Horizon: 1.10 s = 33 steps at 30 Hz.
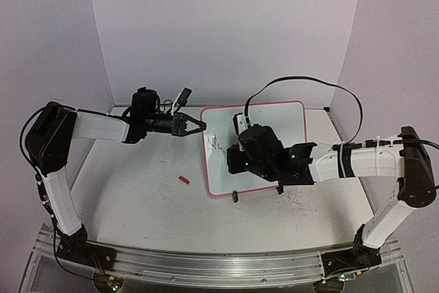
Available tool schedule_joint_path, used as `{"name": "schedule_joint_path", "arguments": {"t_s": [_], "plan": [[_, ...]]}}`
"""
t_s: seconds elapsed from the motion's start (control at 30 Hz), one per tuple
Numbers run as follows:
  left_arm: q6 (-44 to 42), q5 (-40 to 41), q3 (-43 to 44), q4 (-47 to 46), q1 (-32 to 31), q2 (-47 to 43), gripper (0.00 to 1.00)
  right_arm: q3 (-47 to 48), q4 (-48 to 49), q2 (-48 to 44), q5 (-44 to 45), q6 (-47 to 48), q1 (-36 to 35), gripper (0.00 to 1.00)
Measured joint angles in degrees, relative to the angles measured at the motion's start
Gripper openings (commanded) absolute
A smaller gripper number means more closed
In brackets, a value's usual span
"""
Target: Write a sentence on the whiteboard
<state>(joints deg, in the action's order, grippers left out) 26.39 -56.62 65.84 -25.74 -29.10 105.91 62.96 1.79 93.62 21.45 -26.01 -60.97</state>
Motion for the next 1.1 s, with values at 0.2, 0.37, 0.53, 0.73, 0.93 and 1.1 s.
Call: {"name": "schedule_joint_path", "arguments": {"t_s": [0.2, 0.37, 0.53, 0.73, 0.93, 1.1], "plan": [[0.0, 0.0, 0.0, 0.0, 0.0, 0.0, 0.00, 0.6, -0.1, 0.0, 1.3, 0.1, -0.1, 0.00], [0.0, -0.4, 0.0, 0.0, 0.0, -0.2, 0.00, 2.2, -0.1, 0.0, 2.7, 0.5, 0.2, 0.00], [0.0, -0.4, 0.0, 0.0, -0.1, -0.2, 0.00, 2.6, 0.0, 0.1, 3.1, 1.0, 0.3, 0.00], [0.0, -0.3, 0.0, 0.0, -0.1, -0.2, 0.00, 2.6, 0.1, 0.4, 2.4, 1.1, 0.3, 0.00], [0.0, -0.4, 0.0, 0.0, -0.1, -0.2, 0.00, 2.6, 0.1, 0.5, 1.1, 1.0, 0.3, 0.00], [0.0, -0.4, 0.0, 0.0, -0.1, -0.2, 0.00, 2.6, 0.1, 0.6, 0.1, 0.8, 0.2, 0.00]]}}
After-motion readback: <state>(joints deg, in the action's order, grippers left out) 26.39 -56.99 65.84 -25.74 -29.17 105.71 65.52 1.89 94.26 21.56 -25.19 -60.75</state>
